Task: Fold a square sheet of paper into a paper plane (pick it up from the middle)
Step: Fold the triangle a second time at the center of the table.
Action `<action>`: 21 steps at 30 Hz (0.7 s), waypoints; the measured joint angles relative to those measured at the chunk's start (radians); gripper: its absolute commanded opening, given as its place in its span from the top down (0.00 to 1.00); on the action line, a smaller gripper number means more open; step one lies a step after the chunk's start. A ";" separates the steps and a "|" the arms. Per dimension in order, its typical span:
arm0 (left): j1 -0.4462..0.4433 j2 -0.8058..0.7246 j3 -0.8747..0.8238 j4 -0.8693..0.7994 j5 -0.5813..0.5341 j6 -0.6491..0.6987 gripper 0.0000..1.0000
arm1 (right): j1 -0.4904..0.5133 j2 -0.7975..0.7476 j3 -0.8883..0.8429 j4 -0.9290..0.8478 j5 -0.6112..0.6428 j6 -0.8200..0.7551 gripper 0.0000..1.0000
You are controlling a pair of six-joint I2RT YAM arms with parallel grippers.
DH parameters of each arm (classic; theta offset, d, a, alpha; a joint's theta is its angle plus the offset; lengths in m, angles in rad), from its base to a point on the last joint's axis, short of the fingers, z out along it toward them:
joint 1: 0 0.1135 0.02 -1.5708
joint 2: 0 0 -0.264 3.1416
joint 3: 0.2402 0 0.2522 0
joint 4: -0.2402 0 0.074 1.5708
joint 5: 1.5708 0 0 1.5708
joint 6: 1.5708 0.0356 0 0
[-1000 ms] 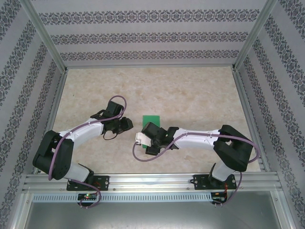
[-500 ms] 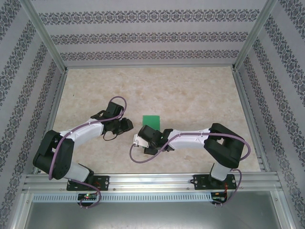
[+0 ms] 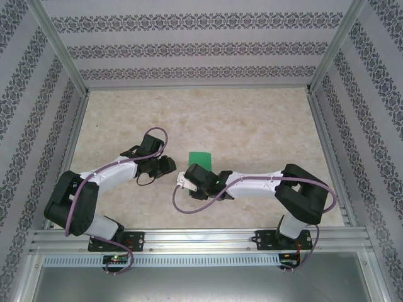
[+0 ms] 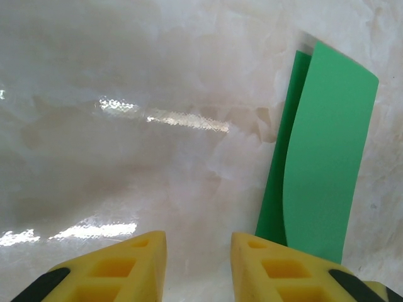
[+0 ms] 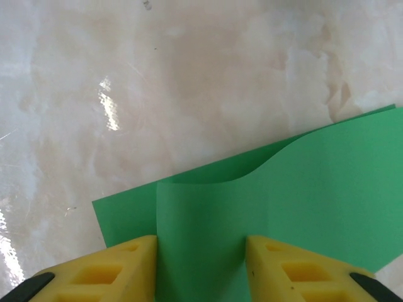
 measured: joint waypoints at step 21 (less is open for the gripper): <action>-0.008 0.208 0.029 0.242 0.311 -0.093 0.41 | 0.000 -0.031 -0.053 0.063 0.034 0.056 0.60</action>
